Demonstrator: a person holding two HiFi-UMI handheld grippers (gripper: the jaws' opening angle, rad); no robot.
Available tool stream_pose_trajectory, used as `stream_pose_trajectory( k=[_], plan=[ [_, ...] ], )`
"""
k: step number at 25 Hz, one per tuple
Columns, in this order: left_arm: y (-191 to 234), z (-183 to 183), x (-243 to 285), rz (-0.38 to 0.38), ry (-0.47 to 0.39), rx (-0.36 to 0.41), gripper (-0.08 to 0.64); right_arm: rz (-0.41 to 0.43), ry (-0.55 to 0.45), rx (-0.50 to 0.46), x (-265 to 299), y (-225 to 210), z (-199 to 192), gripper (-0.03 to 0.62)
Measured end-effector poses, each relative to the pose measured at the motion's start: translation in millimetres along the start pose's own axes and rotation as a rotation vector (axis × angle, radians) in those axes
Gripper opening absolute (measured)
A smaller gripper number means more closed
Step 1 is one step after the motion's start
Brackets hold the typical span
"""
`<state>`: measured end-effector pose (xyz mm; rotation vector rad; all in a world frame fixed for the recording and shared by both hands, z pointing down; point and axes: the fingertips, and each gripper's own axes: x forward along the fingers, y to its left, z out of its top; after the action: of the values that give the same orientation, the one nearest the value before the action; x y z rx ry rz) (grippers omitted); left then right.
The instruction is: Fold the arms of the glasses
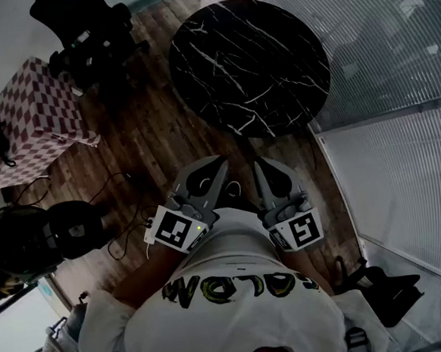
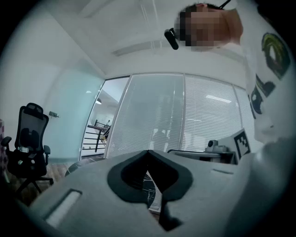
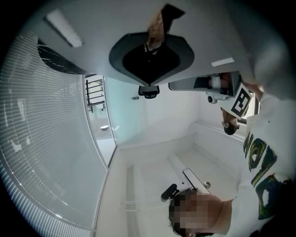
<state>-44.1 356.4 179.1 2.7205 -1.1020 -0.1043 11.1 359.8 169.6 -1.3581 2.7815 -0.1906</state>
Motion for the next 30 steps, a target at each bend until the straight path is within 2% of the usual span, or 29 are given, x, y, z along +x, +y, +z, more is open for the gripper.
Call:
stream_pose_trajectory(
  k=[5,15,21,30],
  plan=[
    [-7.6,-5.5,4.8,0.009,0.005,-0.002,0.003,-0.004,0.002,-0.015,-9.7,-9.7,-3.9,-0.002],
    [-34.1,-14.2,32.0,0.020,0.028,-0.003,0.003,0.000,-0.006,0.018,-36.1,-39.4,-1.6,0.000],
    [-54.3,-30.8,49.3,0.013,0.051,-0.017,0.003,-0.028,0.001,0.030,-55.9,-61.2,-11.5,0.000],
    [-43.5,-41.4,69.8,0.023,0.074,-0.046,0.003,-0.045,0.018,0.047,-51.6,-81.0,-20.9,0.000]
  ],
)
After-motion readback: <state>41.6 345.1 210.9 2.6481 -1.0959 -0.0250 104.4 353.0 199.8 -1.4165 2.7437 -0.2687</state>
